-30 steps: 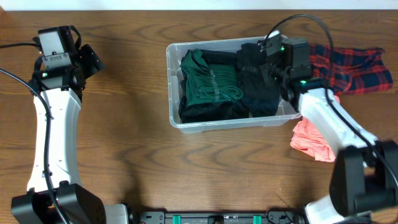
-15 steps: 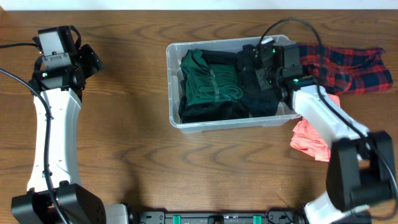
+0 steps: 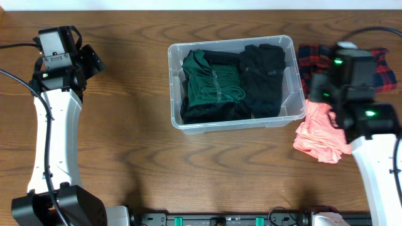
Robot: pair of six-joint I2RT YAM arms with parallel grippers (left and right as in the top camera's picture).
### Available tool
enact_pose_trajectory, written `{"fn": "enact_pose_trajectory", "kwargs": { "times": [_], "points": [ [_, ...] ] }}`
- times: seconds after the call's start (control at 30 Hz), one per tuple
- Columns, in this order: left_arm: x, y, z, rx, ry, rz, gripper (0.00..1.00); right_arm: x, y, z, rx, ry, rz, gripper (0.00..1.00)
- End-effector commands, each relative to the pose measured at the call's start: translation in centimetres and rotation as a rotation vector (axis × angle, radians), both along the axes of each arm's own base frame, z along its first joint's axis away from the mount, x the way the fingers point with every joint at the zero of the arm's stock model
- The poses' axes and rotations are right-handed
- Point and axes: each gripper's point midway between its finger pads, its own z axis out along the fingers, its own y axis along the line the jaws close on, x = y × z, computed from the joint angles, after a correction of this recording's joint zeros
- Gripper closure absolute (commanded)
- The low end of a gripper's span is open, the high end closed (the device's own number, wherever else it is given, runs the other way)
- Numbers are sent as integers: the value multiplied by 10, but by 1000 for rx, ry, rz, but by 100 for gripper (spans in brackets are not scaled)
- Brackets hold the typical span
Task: Pack container
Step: 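Move the right gripper to the salmon-pink cloth and grasp it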
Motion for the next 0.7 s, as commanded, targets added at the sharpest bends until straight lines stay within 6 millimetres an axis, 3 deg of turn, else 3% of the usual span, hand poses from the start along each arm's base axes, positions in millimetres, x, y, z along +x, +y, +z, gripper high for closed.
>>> {"fn": "enact_pose_trajectory", "kwargs": {
  "times": [0.0, 0.03, 0.13, 0.23, 0.43, 0.67],
  "points": [
    [-2, 3, 3, 10, -3, 10, 2, -18, -44, -17, 97, 63, -222, 90],
    [-2, 3, 3, 11, -3, 10, 2, -23, -52, -23, 119, 91, -246, 87],
    [-2, 3, 3, 10, -3, 10, 2, -35, -67, -43, 200, 174, -294, 61],
    [-2, 3, 3, 11, -3, 10, 2, -40, -80, -63, 247, 243, -339, 43],
    [-2, 3, 3, 10, -3, 10, 2, -41, -87, -104, 257, 395, -328, 2],
    [-2, 3, 3, 11, -3, 10, 2, -50, -86, -155, 290, 587, -337, 1]
  ]
}}
